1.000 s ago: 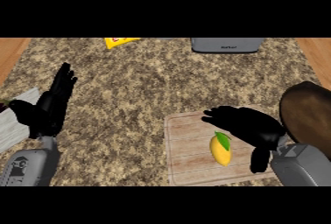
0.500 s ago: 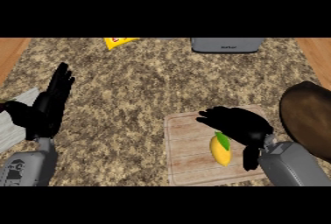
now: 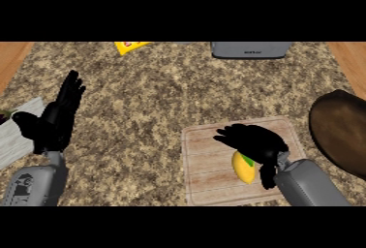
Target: Pick the lemon from the cutting board and place it in the pan
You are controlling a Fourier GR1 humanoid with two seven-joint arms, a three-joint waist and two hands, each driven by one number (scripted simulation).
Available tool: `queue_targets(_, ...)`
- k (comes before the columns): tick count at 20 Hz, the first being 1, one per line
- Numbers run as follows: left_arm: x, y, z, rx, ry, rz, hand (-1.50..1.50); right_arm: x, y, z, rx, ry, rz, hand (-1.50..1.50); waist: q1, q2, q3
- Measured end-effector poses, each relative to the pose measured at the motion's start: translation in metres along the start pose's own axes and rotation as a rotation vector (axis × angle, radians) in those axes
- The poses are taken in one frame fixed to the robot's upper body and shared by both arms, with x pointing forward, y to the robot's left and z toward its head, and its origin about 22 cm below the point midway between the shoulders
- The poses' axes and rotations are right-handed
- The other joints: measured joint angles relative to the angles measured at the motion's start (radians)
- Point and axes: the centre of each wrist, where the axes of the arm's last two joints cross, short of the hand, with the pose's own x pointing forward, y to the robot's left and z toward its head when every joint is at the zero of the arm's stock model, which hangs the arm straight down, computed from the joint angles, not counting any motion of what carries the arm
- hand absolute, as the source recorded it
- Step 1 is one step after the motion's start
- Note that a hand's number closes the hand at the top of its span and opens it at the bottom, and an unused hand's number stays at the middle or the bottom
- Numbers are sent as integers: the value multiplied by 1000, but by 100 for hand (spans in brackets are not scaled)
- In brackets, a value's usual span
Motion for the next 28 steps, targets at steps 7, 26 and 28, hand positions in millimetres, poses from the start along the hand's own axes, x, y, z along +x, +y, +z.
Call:
queue_targets(7,5,-3,4,-2,-4,2,0,8,14,-7,34,-71,28,150,0,-2,-1)
queue_targets(26,-1,21,9,62,23,-4,0,60,115,95,-209,140,-139,150,-64,-16,-1)
queue_targets(28,-1,23,9,64,26,-3,0,67,110,113,-335,163,-135,150,-67,-16,-1)
